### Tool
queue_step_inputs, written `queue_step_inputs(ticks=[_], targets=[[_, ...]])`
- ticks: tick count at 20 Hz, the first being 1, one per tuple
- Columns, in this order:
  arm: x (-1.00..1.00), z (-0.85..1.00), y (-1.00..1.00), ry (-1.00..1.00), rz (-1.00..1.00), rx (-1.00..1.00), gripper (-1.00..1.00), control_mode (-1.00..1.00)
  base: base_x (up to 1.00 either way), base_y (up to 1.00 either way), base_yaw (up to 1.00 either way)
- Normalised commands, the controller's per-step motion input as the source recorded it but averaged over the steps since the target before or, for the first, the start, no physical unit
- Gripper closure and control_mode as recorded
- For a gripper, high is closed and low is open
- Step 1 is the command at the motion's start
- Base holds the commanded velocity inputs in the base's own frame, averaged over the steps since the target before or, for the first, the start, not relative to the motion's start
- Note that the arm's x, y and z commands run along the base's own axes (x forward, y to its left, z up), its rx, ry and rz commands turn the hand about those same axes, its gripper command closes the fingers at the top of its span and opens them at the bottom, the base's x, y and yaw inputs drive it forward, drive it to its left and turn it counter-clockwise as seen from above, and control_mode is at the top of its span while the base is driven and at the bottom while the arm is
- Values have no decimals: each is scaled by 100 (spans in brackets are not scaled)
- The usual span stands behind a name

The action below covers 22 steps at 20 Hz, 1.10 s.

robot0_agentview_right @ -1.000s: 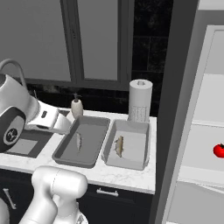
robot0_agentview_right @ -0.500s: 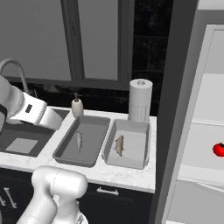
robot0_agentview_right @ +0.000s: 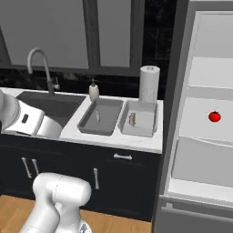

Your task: Place one tomato and one fish in each tupperware on the nearby counter, to pack two identical lunches.

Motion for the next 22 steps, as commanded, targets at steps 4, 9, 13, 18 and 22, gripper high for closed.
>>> queue_step_inputs(ticks=[4, 9, 13, 18, 22], targets=[[0, 0, 0, 0, 0, 0, -100, 100, -92, -61, -2], [0, 0, 0, 0, 0, 0, -100, 100, -38, -99, 0], [0, 0, 0, 0, 0, 0, -100, 100, -1, -99, 0], [0, 0, 0, 0, 0, 0, -100, 100, 7, -85, 0], [0, 0, 0, 0, 0, 0, -100, 100, 44, -31, 0]])
